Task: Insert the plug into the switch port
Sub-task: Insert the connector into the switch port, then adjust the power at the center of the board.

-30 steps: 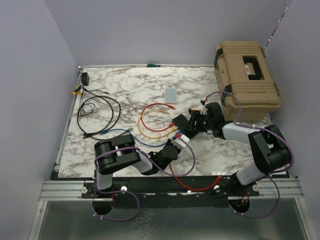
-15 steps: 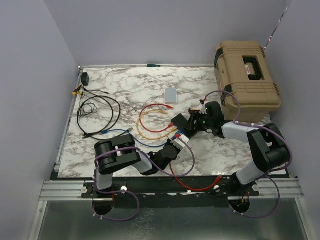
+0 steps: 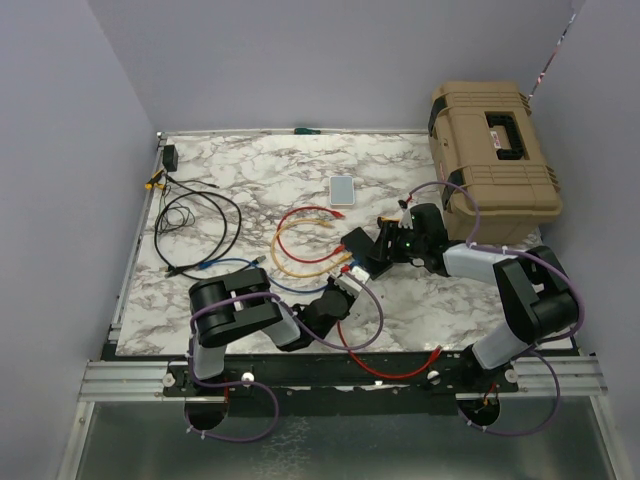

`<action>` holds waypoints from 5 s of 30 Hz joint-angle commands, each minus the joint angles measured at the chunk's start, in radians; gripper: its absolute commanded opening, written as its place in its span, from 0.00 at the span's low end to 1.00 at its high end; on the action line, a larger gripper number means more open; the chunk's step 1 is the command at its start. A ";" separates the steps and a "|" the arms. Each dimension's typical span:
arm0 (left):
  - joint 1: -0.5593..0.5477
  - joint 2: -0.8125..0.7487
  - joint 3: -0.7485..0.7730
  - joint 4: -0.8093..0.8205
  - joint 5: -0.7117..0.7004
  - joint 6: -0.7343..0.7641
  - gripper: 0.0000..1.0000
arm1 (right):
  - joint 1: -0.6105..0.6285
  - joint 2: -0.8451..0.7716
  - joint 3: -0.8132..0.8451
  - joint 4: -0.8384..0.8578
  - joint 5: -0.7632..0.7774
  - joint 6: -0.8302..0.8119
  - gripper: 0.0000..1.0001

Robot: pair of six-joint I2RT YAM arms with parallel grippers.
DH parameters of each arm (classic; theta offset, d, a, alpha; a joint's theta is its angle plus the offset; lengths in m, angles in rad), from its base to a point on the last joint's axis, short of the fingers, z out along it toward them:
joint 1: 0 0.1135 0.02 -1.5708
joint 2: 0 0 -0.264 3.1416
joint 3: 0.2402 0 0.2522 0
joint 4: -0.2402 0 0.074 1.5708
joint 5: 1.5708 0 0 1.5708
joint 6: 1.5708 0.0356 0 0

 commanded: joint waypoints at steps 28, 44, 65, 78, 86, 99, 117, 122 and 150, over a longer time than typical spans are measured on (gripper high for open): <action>0.072 0.062 -0.001 0.223 0.140 0.011 0.00 | 0.033 0.103 0.034 -0.021 -0.229 -0.067 0.54; 0.158 0.059 0.094 0.286 0.213 0.048 0.00 | 0.090 0.160 0.081 -0.052 -0.312 -0.115 0.54; 0.172 0.078 0.107 0.341 0.239 0.070 0.00 | 0.104 0.070 0.050 -0.044 -0.198 -0.088 0.58; 0.171 0.016 -0.021 0.299 0.160 0.057 0.00 | 0.104 -0.341 -0.038 -0.144 0.363 0.037 0.96; 0.179 -0.024 -0.048 0.186 0.119 -0.017 0.00 | 0.104 -0.422 -0.046 -0.184 0.336 0.033 0.98; 0.199 -0.065 -0.010 -0.056 0.225 -0.188 0.01 | 0.103 -0.399 -0.016 -0.235 0.319 -0.017 0.98; 0.118 -0.331 0.084 -0.545 0.153 -0.321 0.49 | 0.104 -0.378 -0.012 -0.156 0.346 -0.008 0.99; 0.212 -0.465 0.153 -0.798 0.141 -0.335 0.68 | 0.104 -0.377 -0.038 -0.112 0.346 0.004 0.99; 1.276 -0.236 0.532 -1.191 0.185 -0.512 0.99 | 0.166 -0.504 -0.166 -0.049 0.557 0.032 1.00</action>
